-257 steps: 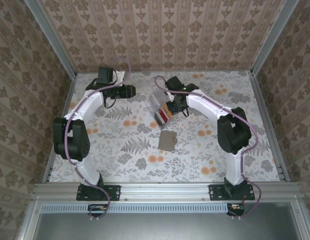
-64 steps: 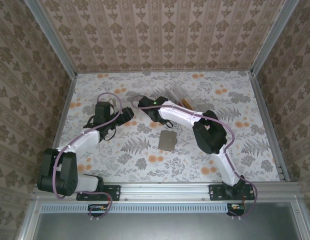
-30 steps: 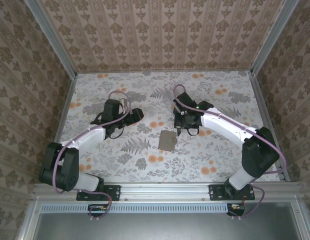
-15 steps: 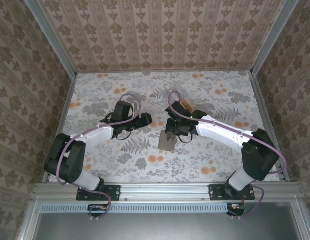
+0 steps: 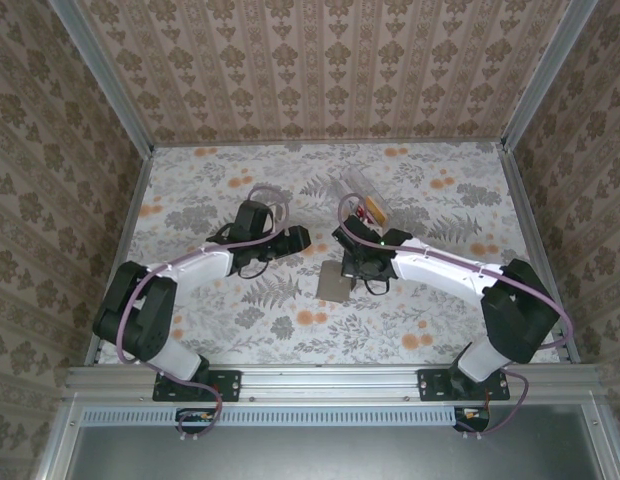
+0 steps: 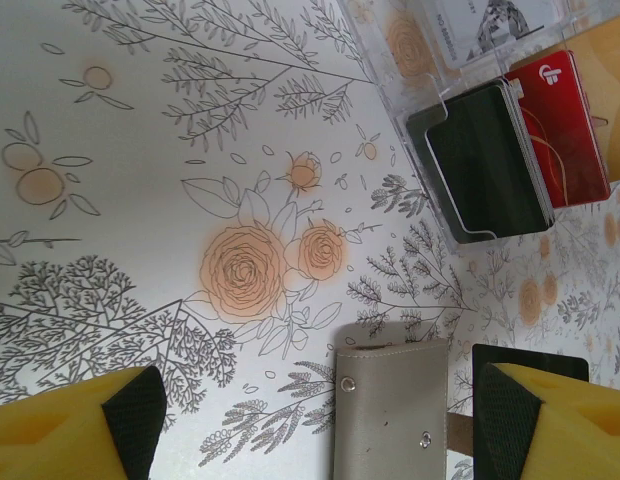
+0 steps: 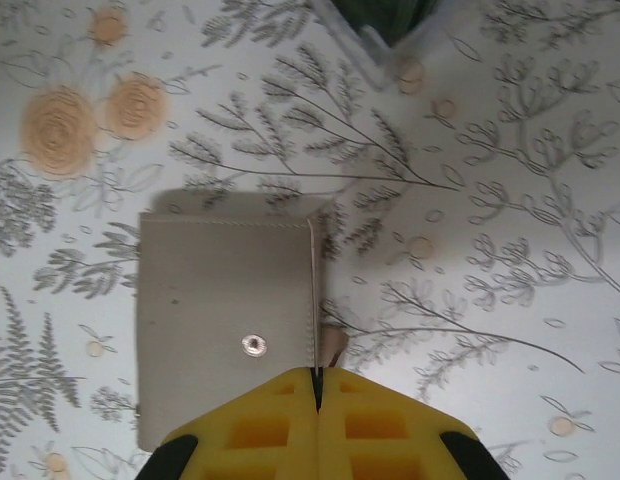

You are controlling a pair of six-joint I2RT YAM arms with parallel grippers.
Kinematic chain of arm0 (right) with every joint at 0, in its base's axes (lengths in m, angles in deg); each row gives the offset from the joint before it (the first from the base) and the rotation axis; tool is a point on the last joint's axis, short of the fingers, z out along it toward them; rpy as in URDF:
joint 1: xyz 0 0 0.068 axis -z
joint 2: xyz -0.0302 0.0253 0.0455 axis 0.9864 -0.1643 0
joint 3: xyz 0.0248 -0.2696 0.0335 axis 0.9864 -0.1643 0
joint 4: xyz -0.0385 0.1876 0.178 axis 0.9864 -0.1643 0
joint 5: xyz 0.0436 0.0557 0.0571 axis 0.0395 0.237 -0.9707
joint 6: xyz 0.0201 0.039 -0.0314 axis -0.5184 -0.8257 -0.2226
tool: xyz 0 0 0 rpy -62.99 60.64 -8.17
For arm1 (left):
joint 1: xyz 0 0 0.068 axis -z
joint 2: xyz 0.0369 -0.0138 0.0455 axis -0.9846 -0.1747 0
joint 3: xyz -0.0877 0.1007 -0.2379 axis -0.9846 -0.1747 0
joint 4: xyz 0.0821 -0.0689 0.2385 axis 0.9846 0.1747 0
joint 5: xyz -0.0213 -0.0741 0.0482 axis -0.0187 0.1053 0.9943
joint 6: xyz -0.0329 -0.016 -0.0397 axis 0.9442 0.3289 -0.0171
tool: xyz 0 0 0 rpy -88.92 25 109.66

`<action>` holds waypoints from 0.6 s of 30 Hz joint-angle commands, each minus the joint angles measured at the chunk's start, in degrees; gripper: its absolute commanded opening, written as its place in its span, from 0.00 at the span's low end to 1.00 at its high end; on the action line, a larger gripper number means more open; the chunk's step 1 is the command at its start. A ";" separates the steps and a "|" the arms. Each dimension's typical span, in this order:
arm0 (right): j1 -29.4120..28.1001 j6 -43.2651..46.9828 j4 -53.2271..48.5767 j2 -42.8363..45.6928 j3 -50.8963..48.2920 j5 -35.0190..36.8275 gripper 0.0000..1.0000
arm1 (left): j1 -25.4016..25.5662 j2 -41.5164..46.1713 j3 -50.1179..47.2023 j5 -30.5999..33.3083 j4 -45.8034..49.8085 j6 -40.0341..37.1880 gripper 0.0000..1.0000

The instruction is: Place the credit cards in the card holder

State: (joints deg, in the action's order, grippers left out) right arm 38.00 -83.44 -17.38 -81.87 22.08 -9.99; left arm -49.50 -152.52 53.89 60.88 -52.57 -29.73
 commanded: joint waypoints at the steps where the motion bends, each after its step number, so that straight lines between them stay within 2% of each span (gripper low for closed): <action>1: -0.16 -1.75 -2.11 1.87 -1.51 3.07 0.00 | 1.00 -1.00 2.40 -0.25 2.42 -1.80 0.84; 13: -0.35 -0.79 2.30 -0.61 -3.59 0.45 0.00 | 3.44 -4.62 2.76 -0.56 0.58 0.43 0.80; 18: -0.41 -0.61 3.50 -0.90 -4.70 -0.39 0.07 | 4.62 -6.23 2.09 -1.29 -1.23 1.80 0.77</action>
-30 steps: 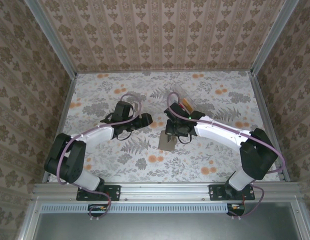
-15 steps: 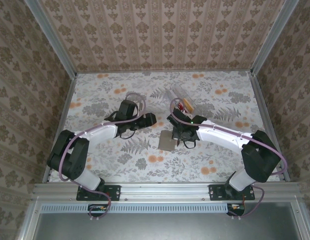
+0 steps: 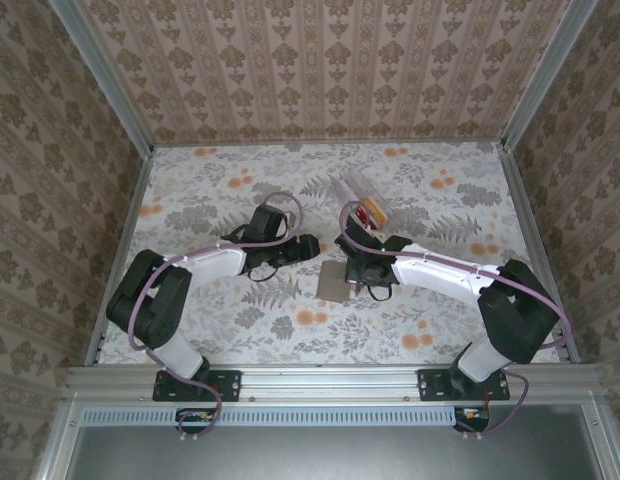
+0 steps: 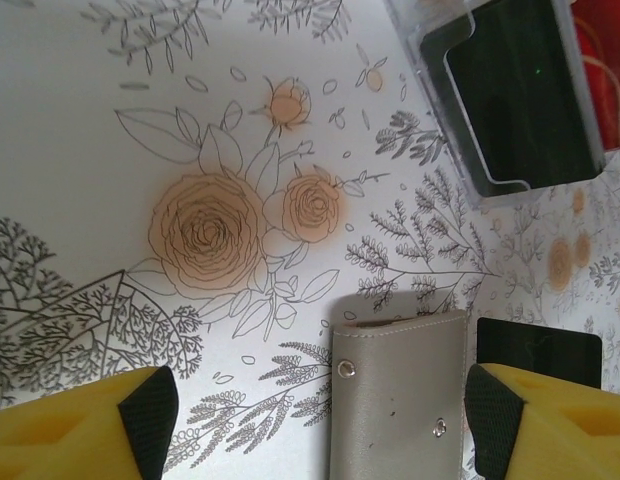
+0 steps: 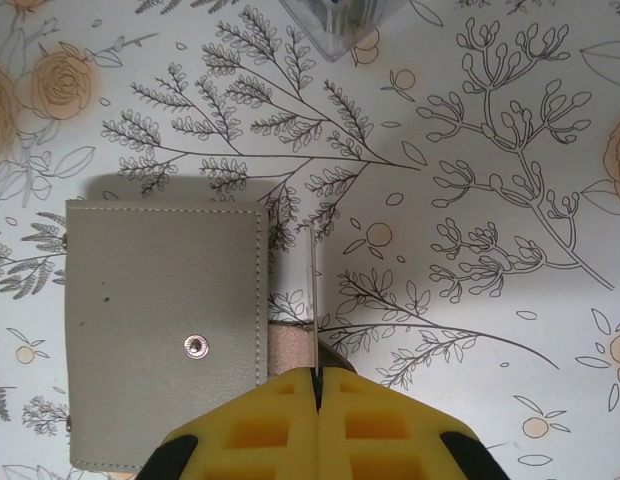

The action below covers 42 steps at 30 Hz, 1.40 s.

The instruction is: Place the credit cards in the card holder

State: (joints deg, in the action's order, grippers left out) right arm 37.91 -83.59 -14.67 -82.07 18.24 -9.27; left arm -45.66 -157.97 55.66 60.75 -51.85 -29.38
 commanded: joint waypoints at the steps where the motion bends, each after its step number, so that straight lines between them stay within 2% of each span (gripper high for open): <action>1: -0.29 -0.46 0.81 -0.68 -0.90 -1.32 0.08 | 0.95 -1.02 0.27 -1.35 -2.26 1.69 0.77; 6: -0.28 -0.36 2.92 -0.89 -1.25 -2.78 0.12 | 1.83 -1.95 0.03 -1.31 -3.42 2.49 0.76; 17: -0.29 -0.46 1.61 -2.82 0.06 -3.92 0.14 | 2.37 -2.87 0.29 -1.39 -3.73 2.73 0.75; 21: -0.34 -0.64 1.41 -2.71 0.15 -3.72 0.12 | 2.37 -2.84 0.17 -1.48 -3.77 2.71 0.75; 23: -0.30 -0.46 1.40 -2.83 0.33 -3.92 0.07 | 2.37 -2.75 0.12 -1.51 -3.72 2.63 0.75; 29: 0.21 -1.34 2.23 -1.15 -1.03 -4.37 0.00 | 2.78 -2.35 0.34 -1.88 -3.17 2.23 0.72; 35: 1.95 -2.04 2.01 0.00 -3.26 -4.66 0.00 | 5.14 -1.19 3.25 2.72 4.33 -1.08 0.73; 42: 5.75 -3.68 10.75 5.13 -10.81 -11.22 0.00 | 10.88 -2.95 11.20 12.83 19.30 -6.37 0.79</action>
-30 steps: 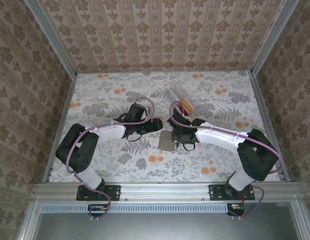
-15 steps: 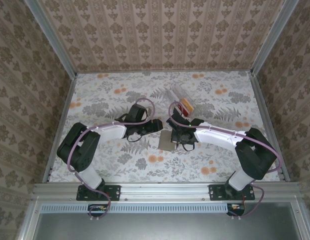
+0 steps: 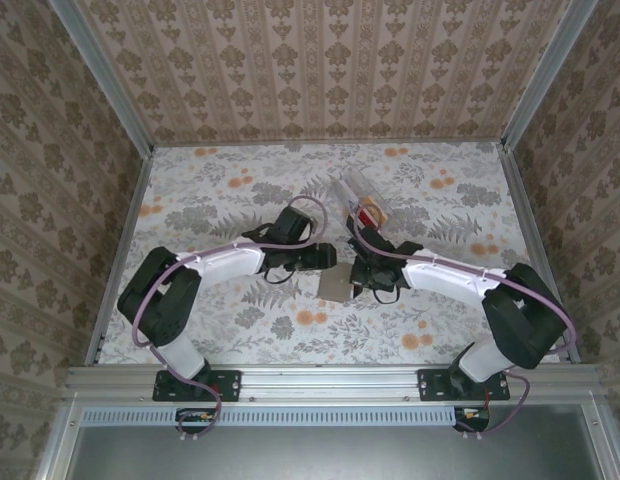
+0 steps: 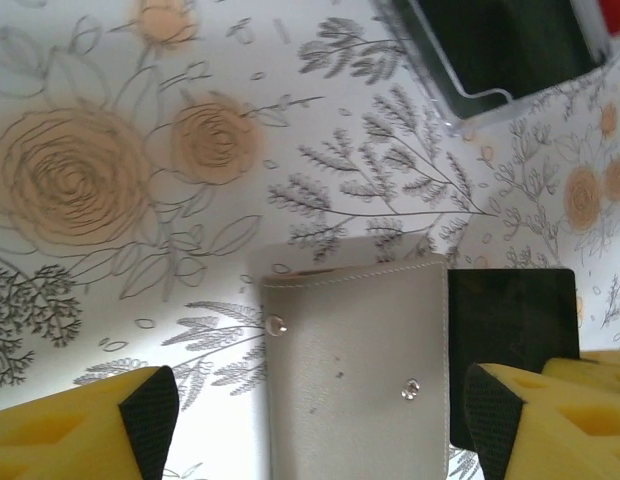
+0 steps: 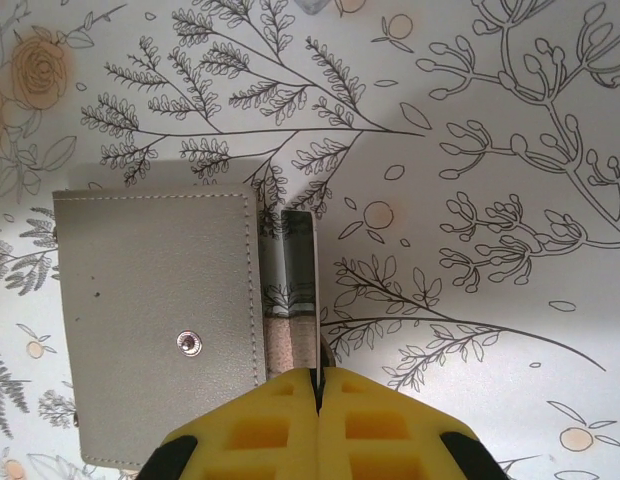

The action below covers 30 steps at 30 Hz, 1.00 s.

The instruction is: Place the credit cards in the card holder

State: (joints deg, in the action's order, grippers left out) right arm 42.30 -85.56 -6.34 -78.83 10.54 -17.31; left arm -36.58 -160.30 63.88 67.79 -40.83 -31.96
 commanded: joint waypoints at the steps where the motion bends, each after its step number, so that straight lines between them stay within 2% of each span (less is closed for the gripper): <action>1: 1.91 -1.91 3.48 2.61 -3.99 -3.92 0.00 | 2.45 -0.95 3.64 6.66 9.58 -4.23 0.80; 5: 3.84 -2.33 7.15 4.50 -6.84 -7.21 0.00 | 4.52 -2.03 5.40 8.29 11.58 -4.95 0.82; 16: 5.19 -1.22 2.39 10.63 -7.10 -4.27 0.00 | 6.65 -6.59 8.86 7.31 11.66 -4.62 0.80; 24: 5.28 -0.56 -1.21 8.40 -6.74 -2.20 0.00 | 6.81 -8.43 9.73 6.90 11.65 -4.88 0.79; 30: 5.33 0.01 -2.63 7.39 -7.28 -0.82 0.00 | 8.03 -8.14 11.41 9.03 13.64 -7.10 0.84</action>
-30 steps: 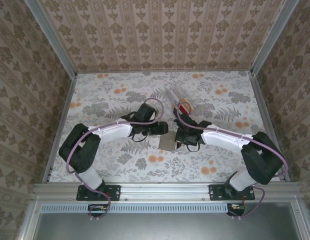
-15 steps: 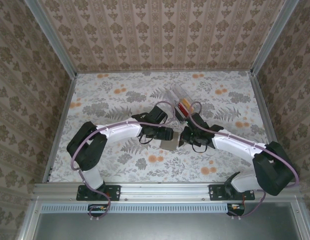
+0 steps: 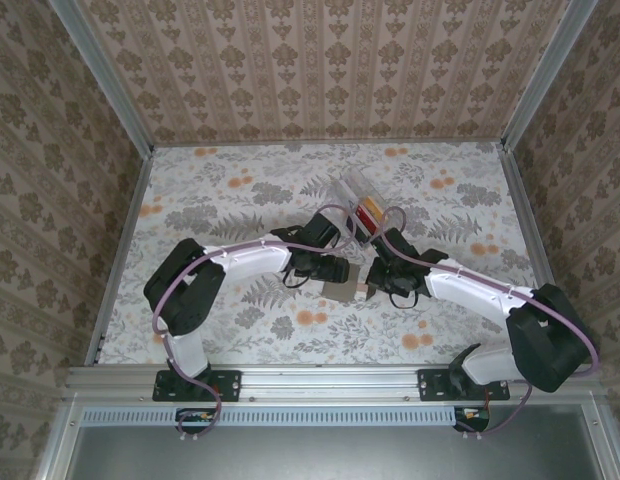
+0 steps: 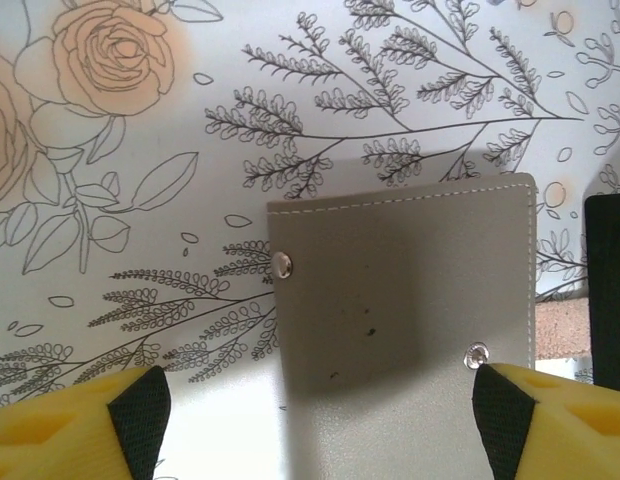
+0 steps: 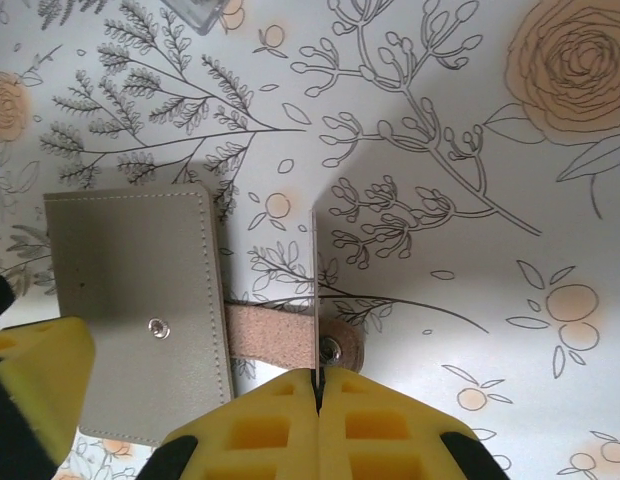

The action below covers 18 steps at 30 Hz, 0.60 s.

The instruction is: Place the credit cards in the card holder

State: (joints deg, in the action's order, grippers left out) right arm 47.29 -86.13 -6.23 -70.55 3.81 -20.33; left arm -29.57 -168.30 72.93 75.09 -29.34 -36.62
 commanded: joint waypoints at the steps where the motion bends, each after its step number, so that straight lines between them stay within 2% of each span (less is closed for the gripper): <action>1: 0.37 0.50 -2.56 -1.14 -0.83 2.27 0.00 | 1.56 -0.22 3.00 2.82 2.88 -3.05 0.85; 8: 0.73 -0.90 -0.14 -1.30 -3.18 1.91 0.00 | 3.82 -1.84 6.07 4.98 5.64 -5.16 0.98; 18: 1.44 -1.62 1.44 -1.26 -4.87 1.44 0.00 | 4.75 -7.60 10.95 5.50 9.64 -5.28 1.00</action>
State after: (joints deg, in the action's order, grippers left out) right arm 48.21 -86.65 -2.28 -70.92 1.03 -19.50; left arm -25.46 -174.51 81.41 79.15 -22.82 -40.92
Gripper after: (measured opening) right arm 0.063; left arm 0.992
